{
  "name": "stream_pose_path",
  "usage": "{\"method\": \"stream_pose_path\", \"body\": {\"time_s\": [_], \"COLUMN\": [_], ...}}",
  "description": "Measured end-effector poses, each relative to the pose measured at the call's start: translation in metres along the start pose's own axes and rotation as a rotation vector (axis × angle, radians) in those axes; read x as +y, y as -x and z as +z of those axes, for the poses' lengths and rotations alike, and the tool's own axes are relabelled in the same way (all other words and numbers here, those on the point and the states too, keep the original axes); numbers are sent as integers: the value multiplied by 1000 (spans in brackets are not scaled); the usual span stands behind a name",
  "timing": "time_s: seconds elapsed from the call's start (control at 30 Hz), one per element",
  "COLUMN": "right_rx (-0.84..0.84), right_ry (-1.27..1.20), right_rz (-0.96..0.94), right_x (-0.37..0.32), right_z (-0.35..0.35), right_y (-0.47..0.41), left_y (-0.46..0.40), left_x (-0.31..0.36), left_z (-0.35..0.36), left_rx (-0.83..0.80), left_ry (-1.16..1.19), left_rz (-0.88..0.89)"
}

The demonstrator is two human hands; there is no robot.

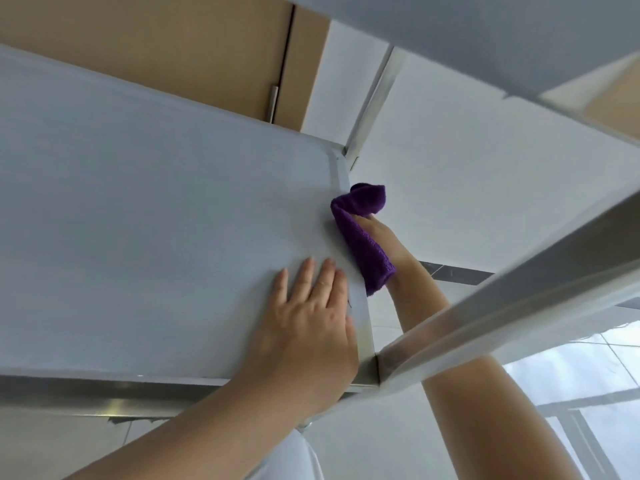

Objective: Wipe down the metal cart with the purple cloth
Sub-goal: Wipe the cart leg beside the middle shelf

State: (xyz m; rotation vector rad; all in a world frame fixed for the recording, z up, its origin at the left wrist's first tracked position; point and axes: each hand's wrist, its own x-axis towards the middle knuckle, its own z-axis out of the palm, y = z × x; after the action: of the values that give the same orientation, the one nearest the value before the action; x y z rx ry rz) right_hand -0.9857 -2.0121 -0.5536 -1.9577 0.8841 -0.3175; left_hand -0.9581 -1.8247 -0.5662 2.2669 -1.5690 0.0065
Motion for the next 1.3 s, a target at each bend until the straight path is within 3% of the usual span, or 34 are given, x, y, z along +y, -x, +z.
{"method": "stream_pose_path", "body": {"time_s": [0.2,0.47,0.73,0.9,1.03,1.1,1.2,1.3], "right_rx": [23,113,82,65,206,267,170,195], "right_ry": [-78,-209,-455,-632,-459,-583,-770,-1154], "right_rz": [121,108,106,152,137,221,283,291], "right_x": [-35,-39,-18,-7,9,27,59,64], "right_z": [-4,-4,1,-2,-7,-10,-7,11], "right_y": [-54,-79,-11,40,70,87,119,146], "left_y": [0,-11,-28,-36,-39,-38,-40,-39], "left_x": [2,7,15,20,19,18,17,17], "left_z": [2,6,-4,-3,-5,-8,-9,-10], "left_rx": [21,29,-142,-152,-163,-171,-174,-199], "left_ry": [9,15,-2,-19,-1,34,63,59], "left_rz": [-7,-34,-30,-24,-40,-42,-44,-47]}}
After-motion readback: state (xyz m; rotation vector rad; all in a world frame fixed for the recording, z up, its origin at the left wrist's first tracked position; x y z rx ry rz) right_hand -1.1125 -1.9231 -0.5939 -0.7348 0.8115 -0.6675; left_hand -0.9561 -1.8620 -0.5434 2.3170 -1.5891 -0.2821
